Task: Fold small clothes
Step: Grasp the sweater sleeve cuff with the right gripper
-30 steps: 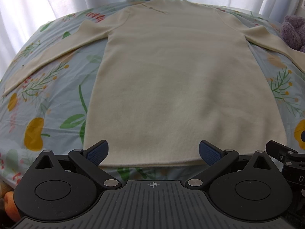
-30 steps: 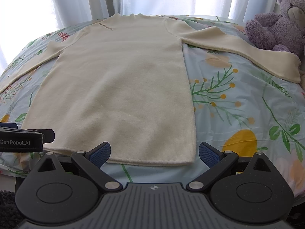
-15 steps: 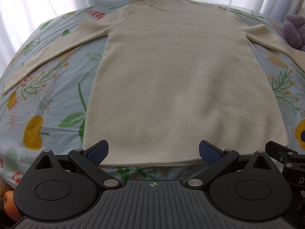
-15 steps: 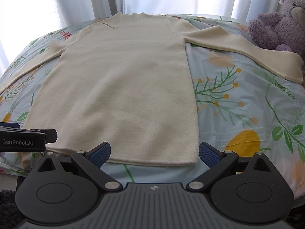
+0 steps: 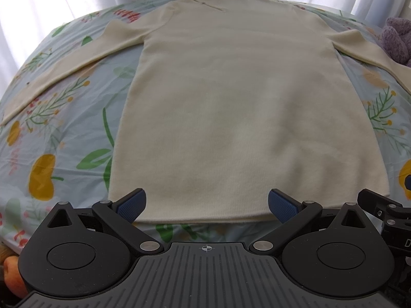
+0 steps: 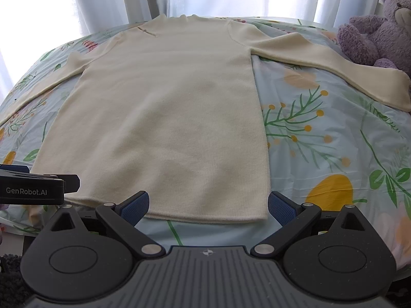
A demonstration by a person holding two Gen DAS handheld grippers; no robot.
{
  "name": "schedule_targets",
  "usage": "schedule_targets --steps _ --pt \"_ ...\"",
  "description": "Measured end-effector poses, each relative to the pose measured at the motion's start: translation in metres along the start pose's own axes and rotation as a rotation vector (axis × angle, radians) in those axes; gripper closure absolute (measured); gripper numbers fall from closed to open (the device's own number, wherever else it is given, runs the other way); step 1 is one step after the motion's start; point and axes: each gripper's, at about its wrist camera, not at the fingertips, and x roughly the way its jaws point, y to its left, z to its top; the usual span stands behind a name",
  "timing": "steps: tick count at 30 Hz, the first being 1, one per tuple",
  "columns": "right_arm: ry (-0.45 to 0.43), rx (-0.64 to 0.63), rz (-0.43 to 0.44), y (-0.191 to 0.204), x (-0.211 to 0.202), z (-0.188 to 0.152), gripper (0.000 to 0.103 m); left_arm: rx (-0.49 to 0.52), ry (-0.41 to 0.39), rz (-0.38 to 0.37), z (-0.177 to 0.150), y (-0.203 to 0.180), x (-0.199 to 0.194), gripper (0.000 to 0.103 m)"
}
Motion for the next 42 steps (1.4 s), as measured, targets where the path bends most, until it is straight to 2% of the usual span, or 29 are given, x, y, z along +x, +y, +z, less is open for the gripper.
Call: schedule_targets --steps 7,13,15,17,21,24,26,28,29,30,33,36,39,42 --pt "0.005 0.009 0.023 -0.002 0.004 0.002 0.004 -0.006 0.014 -0.002 0.002 0.001 0.005 0.0" --pt "0.017 0.082 0.094 -0.016 0.011 0.005 0.004 0.011 0.032 -0.017 0.009 -0.002 0.012 0.0" --pt "-0.01 0.13 0.142 -0.029 0.012 0.009 0.004 0.016 0.036 -0.033 0.014 -0.002 0.015 0.0" --pt "-0.104 0.198 0.171 -0.051 0.01 0.015 0.004 0.004 0.024 -0.05 0.021 0.0 0.018 0.0" --pt "-0.455 0.371 0.112 -0.119 0.001 0.029 0.004 -0.042 -0.017 -0.023 0.043 0.008 0.03 0.0" --pt "-0.49 0.573 0.028 -0.184 0.016 0.053 0.005 -0.074 -0.046 0.01 0.062 0.015 0.046 0.0" --pt "-0.465 0.736 0.033 -0.23 0.034 0.064 0.016 -0.095 -0.07 0.045 0.073 0.019 0.058 0.0" --pt "-0.433 0.896 0.048 -0.272 0.054 0.069 0.049 -0.117 -0.077 0.08 0.081 0.022 0.068 0.0" --pt "-0.427 0.965 0.047 -0.289 0.063 0.07 0.055 -0.131 -0.074 0.09 0.085 0.025 0.073 0.0" --pt "-0.432 1.019 0.049 -0.305 0.072 0.067 0.058 -0.145 -0.069 0.094 0.087 0.027 0.078 0.0" --pt "-0.425 1.115 0.004 -0.332 0.09 0.066 0.058 -0.184 -0.044 0.072 0.091 0.032 0.088 0.0" --pt "-0.427 1.169 -0.03 -0.348 0.102 0.063 0.06 -0.209 -0.028 0.055 0.091 0.035 0.095 0.0" --pt "-0.47 1.221 -0.008 -0.36 0.108 0.062 0.067 -0.216 -0.04 0.059 0.092 0.036 0.096 0.0" --pt "-0.497 1.213 -0.016 -0.368 0.113 0.067 0.07 -0.208 -0.051 0.067 0.091 0.035 0.097 0.0"
